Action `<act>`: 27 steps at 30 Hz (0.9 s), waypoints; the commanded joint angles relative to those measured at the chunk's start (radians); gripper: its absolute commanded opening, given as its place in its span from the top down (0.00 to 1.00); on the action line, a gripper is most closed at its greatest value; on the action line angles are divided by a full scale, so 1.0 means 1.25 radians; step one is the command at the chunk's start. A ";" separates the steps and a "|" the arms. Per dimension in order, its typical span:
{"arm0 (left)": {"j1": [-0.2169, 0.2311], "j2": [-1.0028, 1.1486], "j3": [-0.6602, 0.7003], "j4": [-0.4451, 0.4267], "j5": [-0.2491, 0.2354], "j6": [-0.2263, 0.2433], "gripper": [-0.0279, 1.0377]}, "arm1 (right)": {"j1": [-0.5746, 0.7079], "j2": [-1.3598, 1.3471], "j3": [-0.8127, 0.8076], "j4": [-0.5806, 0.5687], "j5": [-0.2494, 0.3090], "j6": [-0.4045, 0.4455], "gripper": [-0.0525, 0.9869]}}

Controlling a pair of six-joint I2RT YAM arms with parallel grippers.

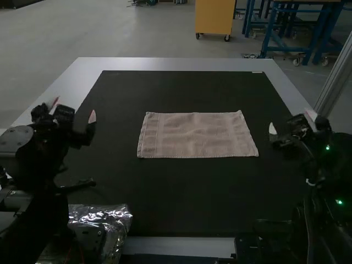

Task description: Fold the towel.

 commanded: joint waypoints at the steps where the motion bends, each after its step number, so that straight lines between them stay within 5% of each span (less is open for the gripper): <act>1: 0.001 -0.001 -0.006 0.040 0.071 0.086 0.07 | 0.009 -0.007 -0.006 0.037 -0.014 -0.049 0.07; 5: 0.004 0.000 0.014 0.134 0.029 0.086 0.07 | -0.002 -0.003 0.011 0.140 0.009 0.048 0.07; 9: 0.005 0.049 0.110 0.113 0.020 0.050 0.07 | -0.011 0.046 0.096 0.126 0.011 0.143 0.07; 12: 0.005 0.161 0.191 0.117 0.007 -0.041 0.07 | -0.018 0.151 0.175 0.113 0.018 0.235 0.07; 16: 0.001 0.353 0.306 0.063 0.001 -0.238 0.07 | -0.024 0.330 0.293 0.080 0.029 0.373 0.07; 19: -0.002 0.501 0.374 0.014 0.025 -0.348 0.07 | -0.022 0.469 0.367 0.008 0.017 0.453 0.07; 22: -0.014 0.640 0.420 -0.022 0.032 -0.411 0.07 | -0.018 0.595 0.416 -0.066 -0.025 0.517 0.07; 27: -0.071 0.825 0.478 -0.110 0.029 -0.419 0.08 | -0.010 0.770 0.467 -0.142 -0.079 0.539 0.07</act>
